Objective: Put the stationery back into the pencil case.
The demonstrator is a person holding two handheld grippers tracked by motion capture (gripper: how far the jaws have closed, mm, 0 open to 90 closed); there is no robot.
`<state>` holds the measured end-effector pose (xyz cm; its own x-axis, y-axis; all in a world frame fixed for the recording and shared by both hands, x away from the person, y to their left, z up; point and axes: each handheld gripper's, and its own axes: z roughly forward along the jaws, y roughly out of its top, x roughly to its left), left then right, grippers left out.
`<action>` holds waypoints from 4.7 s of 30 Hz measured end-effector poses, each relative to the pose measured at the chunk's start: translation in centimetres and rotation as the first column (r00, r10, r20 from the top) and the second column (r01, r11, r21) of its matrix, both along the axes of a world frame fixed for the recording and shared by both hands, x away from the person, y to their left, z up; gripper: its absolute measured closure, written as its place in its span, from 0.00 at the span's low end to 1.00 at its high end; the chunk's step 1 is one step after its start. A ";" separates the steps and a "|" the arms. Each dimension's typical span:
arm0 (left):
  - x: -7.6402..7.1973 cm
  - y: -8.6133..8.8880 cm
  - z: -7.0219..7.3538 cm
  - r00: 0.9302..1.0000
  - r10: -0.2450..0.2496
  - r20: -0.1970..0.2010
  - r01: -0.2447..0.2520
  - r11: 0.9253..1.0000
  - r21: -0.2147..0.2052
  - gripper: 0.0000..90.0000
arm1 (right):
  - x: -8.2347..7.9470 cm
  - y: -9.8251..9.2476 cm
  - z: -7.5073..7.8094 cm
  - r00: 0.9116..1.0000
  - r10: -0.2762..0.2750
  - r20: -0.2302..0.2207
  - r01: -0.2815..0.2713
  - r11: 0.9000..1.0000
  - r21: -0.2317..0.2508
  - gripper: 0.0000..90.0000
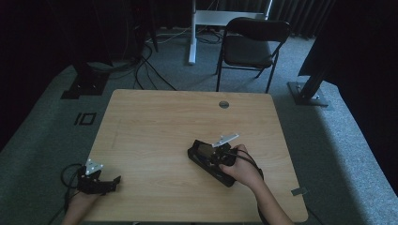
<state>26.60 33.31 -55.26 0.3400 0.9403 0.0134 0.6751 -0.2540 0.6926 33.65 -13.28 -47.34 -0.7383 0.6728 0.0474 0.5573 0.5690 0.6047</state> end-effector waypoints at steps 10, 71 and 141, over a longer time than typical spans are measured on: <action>0.0 0.0 0.0 1.000 0.000 0.000 0.000 1.000 0.000 0.00 | 0.3 0.3 -0.8 1.000 0.005 -0.026 -0.006 1.000 -0.015 0.88; 0.0 0.0 0.0 1.000 -0.001 0.001 0.001 1.000 0.001 0.00 | 0.1 -0.9 2.5 1.000 0.022 0.016 -0.024 0.994 0.102 0.83; 0.0 0.0 0.0 1.000 0.000 0.000 0.000 1.000 0.000 0.00 | 1.8 -10.7 -2.3 0.920 -0.380 0.092 0.358 0.914 0.188 0.48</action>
<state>26.60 33.30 -55.26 0.3399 0.9404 0.0134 0.6751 -0.2539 0.6926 35.48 -23.97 -49.67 -0.4458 0.8890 0.1049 0.6225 0.2236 0.7500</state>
